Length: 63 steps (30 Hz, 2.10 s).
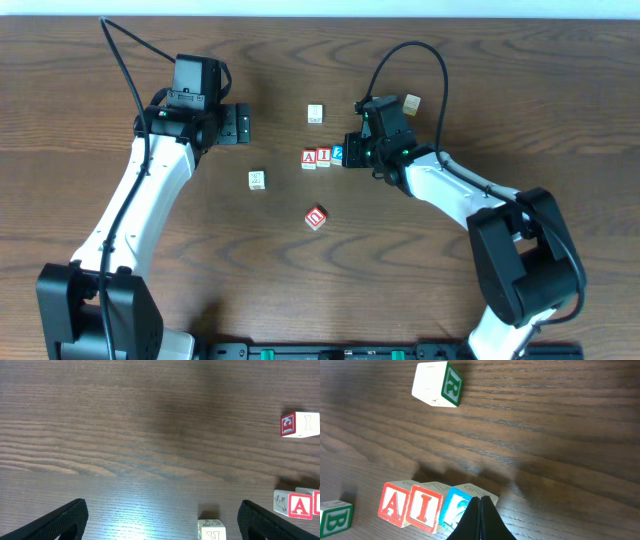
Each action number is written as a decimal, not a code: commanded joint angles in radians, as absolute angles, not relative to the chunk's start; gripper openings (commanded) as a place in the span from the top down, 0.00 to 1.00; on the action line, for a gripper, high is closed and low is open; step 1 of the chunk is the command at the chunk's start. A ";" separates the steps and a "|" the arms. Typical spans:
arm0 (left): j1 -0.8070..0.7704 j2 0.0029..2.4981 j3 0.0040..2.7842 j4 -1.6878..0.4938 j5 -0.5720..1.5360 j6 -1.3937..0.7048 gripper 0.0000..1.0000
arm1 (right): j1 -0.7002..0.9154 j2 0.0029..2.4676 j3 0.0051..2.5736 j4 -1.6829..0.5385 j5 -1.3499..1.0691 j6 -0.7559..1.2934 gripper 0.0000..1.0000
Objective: Spell out Ai2
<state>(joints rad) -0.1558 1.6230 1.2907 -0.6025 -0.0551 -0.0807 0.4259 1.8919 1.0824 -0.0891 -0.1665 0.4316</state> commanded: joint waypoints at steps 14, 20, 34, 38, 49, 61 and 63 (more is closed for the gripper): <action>-0.150 1.604 1.305 -0.606 -0.063 -0.044 0.03 | 0.394 1.900 1.159 -0.066 -0.214 0.403 0.98; -0.150 1.530 1.415 -0.709 -0.067 -0.022 0.05 | 0.348 1.846 1.390 -0.303 -0.218 0.305 0.72; -0.151 0.974 1.497 -0.793 -0.078 -0.026 0.05 | 0.348 1.486 1.506 -0.420 -0.214 0.314 0.01; -0.151 0.815 1.497 -0.809 -0.078 -0.026 0.05 | 0.348 1.452 1.506 -0.420 -0.214 0.313 0.01; -0.151 0.609 1.497 -0.812 -0.078 -0.025 0.04 | 0.348 1.453 1.504 -0.585 -0.214 0.313 0.01; -0.059 0.499 1.291 -1.185 -0.183 -0.026 0.04 | 0.348 1.453 1.504 -0.747 -0.214 0.314 0.01; -0.028 0.418 1.159 -1.110 -0.183 -0.026 0.05 | 0.348 1.453 1.504 -0.750 -0.214 0.314 0.01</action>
<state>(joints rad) -0.0563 0.4885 1.2613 -1.1530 -0.1696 -0.0326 0.3481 1.4528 1.4921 -0.7456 -0.2104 0.3061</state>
